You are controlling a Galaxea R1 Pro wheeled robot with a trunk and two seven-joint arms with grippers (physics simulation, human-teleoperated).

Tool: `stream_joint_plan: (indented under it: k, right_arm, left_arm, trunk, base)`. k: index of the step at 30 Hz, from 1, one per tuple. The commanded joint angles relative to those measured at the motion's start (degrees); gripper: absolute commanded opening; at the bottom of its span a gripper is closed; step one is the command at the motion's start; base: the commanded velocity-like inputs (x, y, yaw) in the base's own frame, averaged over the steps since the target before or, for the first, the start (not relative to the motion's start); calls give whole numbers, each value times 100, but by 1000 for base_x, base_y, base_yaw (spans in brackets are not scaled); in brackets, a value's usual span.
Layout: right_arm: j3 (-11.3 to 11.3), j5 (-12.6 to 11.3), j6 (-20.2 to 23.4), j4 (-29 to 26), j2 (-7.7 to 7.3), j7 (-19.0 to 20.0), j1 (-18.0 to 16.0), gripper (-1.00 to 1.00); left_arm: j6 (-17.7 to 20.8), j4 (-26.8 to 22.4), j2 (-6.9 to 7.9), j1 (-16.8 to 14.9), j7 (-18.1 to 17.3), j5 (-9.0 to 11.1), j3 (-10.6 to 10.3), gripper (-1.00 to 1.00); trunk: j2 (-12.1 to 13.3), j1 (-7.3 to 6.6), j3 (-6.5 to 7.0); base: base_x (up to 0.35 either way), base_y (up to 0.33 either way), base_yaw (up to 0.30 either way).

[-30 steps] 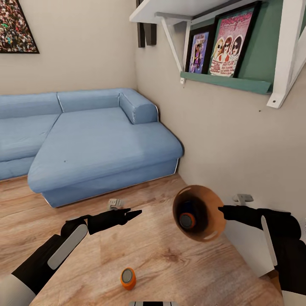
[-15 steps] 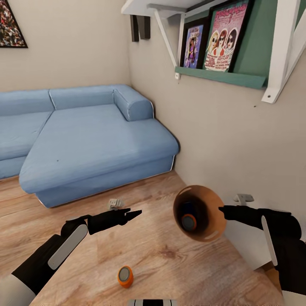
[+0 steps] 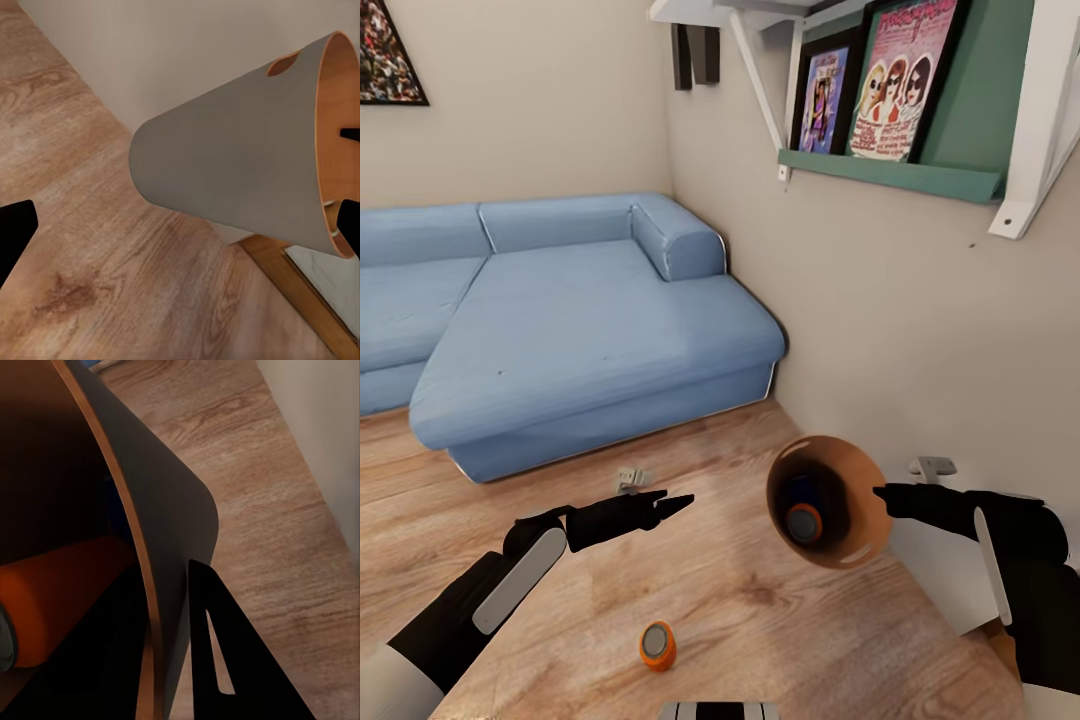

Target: Put the three can of soda from the living room inside the tash can in the kitchen.

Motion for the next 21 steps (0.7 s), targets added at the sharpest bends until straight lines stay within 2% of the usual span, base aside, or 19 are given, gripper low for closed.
stream_joint_plan:
  k: [1,11,13,14,16,17,19,21]
  right_arm:
    - [-1,-162,36,-2,2,28,-2,-100]
    - [13,-160,36,-1,9,23,-2,-100]
    - [40,-160,36,2,11,29,-2,-100]
    - [47,-162,36,2,8,32,-2,-100]
    - [50,-167,36,0,0,44,-2,-100]
    - [43,-168,36,-1,-2,59,-2,-100]
    - [22,-166,36,-2,-9,183,-2,-100]
    - [17,-165,36,-2,-12,215,-2,-100]
  left_arm:
    - [-1,0,1,1,-1,0,0,100]
    - [5,86,18,2,20,-6,-27,100]
    - [-5,359,17,2,23,-131,-48,100]
    - [-12,547,10,1,23,-263,-56,100]
    - [-30,1183,-65,2,1,-772,-52,100]
    - [-50,1412,-152,2,-34,-983,-46,100]
    - [-227,1838,-510,2,-333,-1595,-37,100]
    - [-270,1897,-569,1,-541,-1780,-22,100]
  trunk:
    - [-1,-1,-7]
    - [-1,-1,-90]
    - [-1,-1,-107]
    - [-1,-1,-115]
    - [-1,-1,-132]
    - [-1,-1,-141]
    - [-1,-1,-158]
    - [-1,-1,-175]
  base:
    - [0,0,120]
    - [0,0,105]
    - [0,0,104]
    - [0,0,104]
    - [0,0,104]
    - [0,0,104]
    - [0,0,104]
    - [0,0,104]
